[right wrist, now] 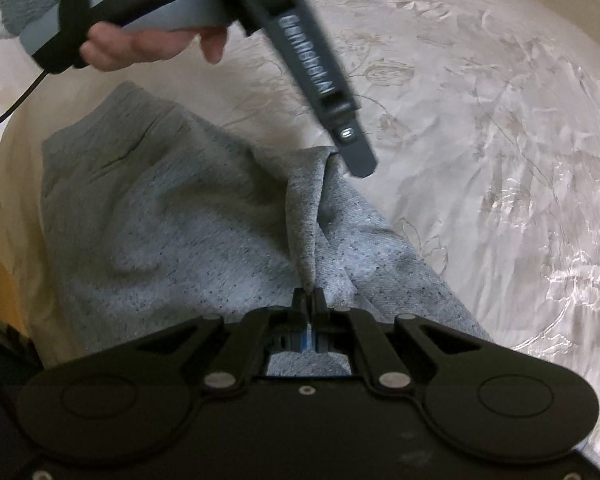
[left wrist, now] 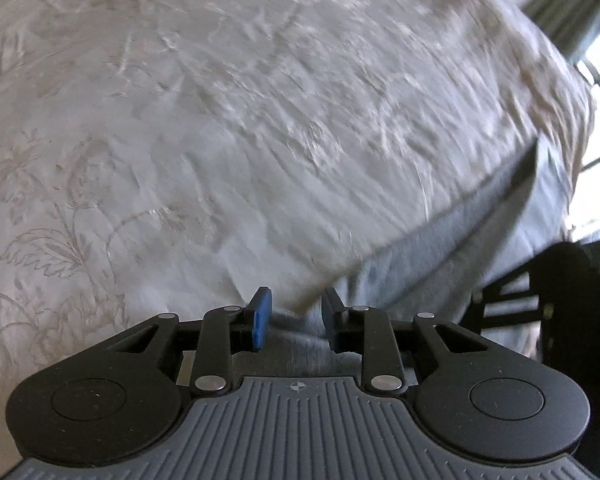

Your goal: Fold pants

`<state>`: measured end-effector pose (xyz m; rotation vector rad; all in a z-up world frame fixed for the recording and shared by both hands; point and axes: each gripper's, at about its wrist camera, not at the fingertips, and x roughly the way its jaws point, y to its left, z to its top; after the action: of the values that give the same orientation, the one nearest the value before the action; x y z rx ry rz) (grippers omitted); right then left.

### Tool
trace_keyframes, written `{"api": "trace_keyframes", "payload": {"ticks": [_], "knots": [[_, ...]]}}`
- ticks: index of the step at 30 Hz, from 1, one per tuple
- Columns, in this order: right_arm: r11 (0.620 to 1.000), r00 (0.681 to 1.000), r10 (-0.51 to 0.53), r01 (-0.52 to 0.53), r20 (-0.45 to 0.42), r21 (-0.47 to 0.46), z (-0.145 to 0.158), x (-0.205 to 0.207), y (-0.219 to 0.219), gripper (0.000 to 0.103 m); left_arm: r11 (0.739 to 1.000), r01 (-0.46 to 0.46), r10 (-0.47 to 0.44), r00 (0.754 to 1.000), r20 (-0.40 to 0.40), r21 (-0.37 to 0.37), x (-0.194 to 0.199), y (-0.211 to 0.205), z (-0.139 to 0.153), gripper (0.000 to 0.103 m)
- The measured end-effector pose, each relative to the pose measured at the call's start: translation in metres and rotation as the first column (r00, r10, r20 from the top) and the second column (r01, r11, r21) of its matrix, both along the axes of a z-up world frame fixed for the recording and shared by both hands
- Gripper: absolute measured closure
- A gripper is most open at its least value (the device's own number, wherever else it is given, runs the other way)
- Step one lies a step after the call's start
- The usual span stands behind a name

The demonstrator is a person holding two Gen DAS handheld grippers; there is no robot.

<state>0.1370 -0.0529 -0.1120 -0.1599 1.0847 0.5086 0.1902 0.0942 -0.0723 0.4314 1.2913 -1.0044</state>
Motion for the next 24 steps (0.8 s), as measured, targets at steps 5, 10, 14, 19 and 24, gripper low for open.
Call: {"api": "trace_keyframes", "payload": {"ticks": [5,10,14,19,24], "knots": [[1.000,1.000,-0.008,0.008,-0.003,0.008,-0.002,0.002,-0.005,0.098,0.993,0.068,-0.072,0.997,0.041,0.093,-0.009,0.001,-0.012,0.069],[1.000,1.000,-0.013,0.013,-0.006,0.011,-0.002,0.003,-0.009,0.098,0.993,0.002,-0.006,0.999,0.033,0.119,0.002,0.006,-0.022,0.066],[1.000,1.000,-0.018,0.018,-0.009,0.014,-0.006,0.006,-0.008,0.098,0.993,-0.080,0.084,0.995,-0.054,0.086,0.017,0.012,-0.032,0.066],[1.000,1.000,-0.026,0.026,-0.008,0.010,-0.009,0.007,-0.008,0.089,0.984,-0.151,0.163,0.977,-0.135,0.091,0.026,0.017,-0.049,0.066],[0.997,0.995,-0.075,0.074,0.063,0.006,0.000,0.015,-0.016,0.080,0.944,-0.310,0.323,0.939,-0.120,0.114,0.027,0.023,-0.051,0.066]]}}
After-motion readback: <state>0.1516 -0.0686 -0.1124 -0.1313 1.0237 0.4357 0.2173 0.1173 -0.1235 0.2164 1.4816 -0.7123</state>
